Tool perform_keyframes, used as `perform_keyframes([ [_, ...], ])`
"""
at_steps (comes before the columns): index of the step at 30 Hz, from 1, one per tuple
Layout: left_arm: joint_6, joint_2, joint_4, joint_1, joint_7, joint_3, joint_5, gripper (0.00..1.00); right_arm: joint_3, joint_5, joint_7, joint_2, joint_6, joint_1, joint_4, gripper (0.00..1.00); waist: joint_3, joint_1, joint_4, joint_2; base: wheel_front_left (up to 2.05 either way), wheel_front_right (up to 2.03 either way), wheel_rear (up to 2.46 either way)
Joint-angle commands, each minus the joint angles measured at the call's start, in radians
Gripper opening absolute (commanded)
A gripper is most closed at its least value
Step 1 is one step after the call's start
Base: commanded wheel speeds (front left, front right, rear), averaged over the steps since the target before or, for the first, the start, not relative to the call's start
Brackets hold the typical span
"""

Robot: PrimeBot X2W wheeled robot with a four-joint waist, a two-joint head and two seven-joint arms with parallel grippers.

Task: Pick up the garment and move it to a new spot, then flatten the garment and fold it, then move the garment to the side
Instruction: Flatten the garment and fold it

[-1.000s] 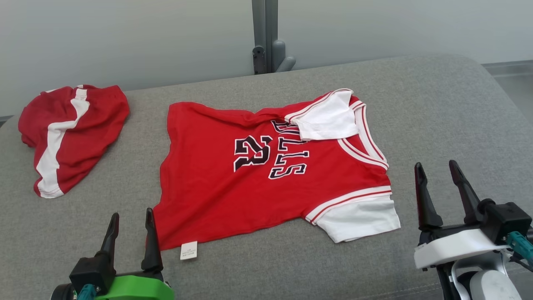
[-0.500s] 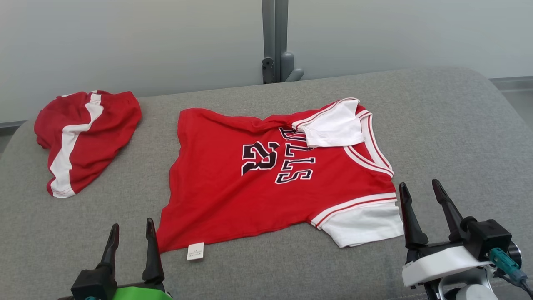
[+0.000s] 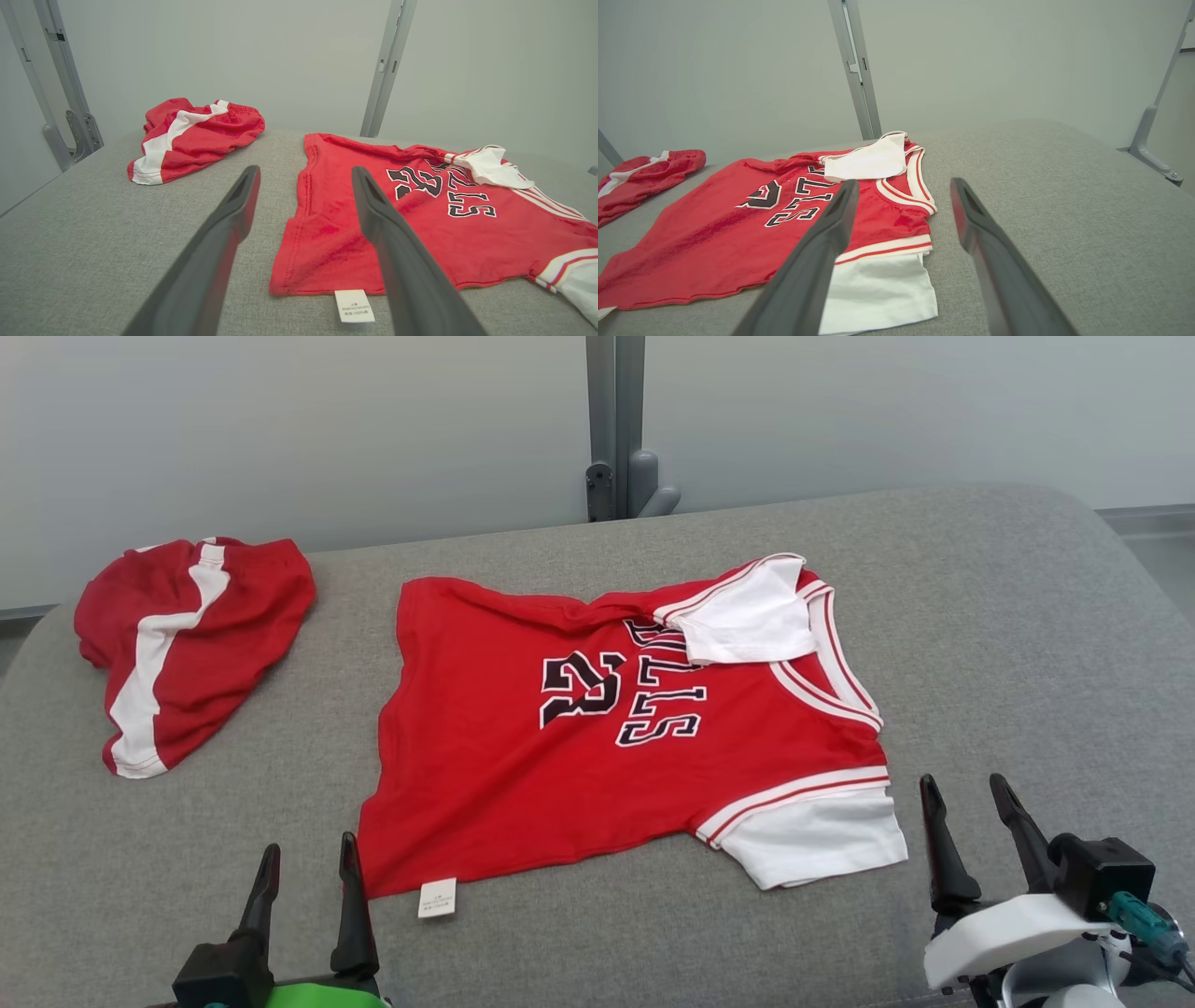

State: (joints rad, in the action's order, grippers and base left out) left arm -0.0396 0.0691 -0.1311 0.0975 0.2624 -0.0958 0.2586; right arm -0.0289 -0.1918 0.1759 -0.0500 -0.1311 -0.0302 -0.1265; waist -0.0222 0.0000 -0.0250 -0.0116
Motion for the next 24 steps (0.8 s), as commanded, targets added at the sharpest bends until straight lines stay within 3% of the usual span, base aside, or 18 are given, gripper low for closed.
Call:
perform_keyframes([
  [1, 0.004, -0.001, -0.003, 0.013, 0.003, 0.0, -0.003, 1.0, -0.012, -0.008, -0.007, -0.001, 0.001, 0.0, -0.011, 1.0, 0.001, 0.0, 0.001, 0.0116, 0.0, 0.0, 0.0],
  [8, 0.011, -0.002, -0.026, 0.005, 0.003, -0.02, -0.007, 1.0, -0.091, -0.038, -0.06, -0.001, 0.001, 0.031, -0.19, 1.0, 0.018, 0.0, 0.016, 0.0116, 0.0, 0.0, 0.0],
  [24, 0.014, 0.009, -0.044, -0.031, 0.003, -0.046, -0.015, 1.0, -0.064, -0.116, 0.01, -0.002, 0.001, 0.253, -0.644, 1.0, 0.076, 0.0, 0.091, 0.0116, 0.0, 0.0, 0.0],
])
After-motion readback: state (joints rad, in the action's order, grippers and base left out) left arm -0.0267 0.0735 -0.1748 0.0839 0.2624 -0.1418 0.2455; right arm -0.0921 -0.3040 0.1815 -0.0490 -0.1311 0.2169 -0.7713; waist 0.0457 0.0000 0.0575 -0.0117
